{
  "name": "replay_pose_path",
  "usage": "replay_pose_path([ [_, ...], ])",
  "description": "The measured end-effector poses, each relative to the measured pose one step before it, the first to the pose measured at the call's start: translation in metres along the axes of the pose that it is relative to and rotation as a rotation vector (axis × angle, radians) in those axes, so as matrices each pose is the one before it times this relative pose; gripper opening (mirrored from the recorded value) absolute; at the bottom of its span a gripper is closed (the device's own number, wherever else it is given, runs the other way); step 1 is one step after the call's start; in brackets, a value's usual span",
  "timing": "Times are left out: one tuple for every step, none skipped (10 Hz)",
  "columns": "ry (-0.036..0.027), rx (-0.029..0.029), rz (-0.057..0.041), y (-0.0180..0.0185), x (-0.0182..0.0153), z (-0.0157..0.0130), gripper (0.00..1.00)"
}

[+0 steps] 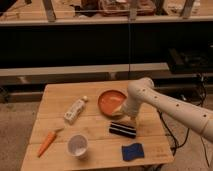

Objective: Place the eraser in the ceramic cup

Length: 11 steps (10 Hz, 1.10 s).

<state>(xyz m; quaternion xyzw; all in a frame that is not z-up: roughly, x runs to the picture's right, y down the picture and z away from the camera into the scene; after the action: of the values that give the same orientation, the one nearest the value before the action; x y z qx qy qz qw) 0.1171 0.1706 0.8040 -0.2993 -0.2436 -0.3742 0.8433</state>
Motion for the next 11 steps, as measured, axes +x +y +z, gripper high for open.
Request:
replay_pose_path([
  [0.01253,-0.00188,0.08274,0.00364,0.00279,-0.00309,0.80],
  [0.01133,0.00778,0.09686,0.00505,0.00440,-0.00500,0.80],
  [0.00231,0.02047,0.09145,0.00772,0.00656,-0.00541,0.80],
  [-0.00974,0.03398,0.05342,0.00439,0.00449,-0.00410,0.80],
  [-0.01175,0.05090,0.08415,0.00847,0.00653,-0.00401,0.80],
  [0.00408,0.03648,0.10297,0.00714,0.00589,-0.00419,0.80],
  [0.01916,0.01629,0.09512,0.00282,-0.00012,-0.00317,0.80],
  [0.01951,0.01088,0.07395,0.00302,-0.00193,-0.00175,0.80],
  [0.02224,0.00999,0.06221,0.00342,0.00250,-0.00200,0.80],
  [0.02562,0.01106,0.09655,0.00501,-0.00297,-0.00087,0.80],
  [0.00639,0.01128,0.05810,0.00302,-0.00415,0.00221,0.80],
])
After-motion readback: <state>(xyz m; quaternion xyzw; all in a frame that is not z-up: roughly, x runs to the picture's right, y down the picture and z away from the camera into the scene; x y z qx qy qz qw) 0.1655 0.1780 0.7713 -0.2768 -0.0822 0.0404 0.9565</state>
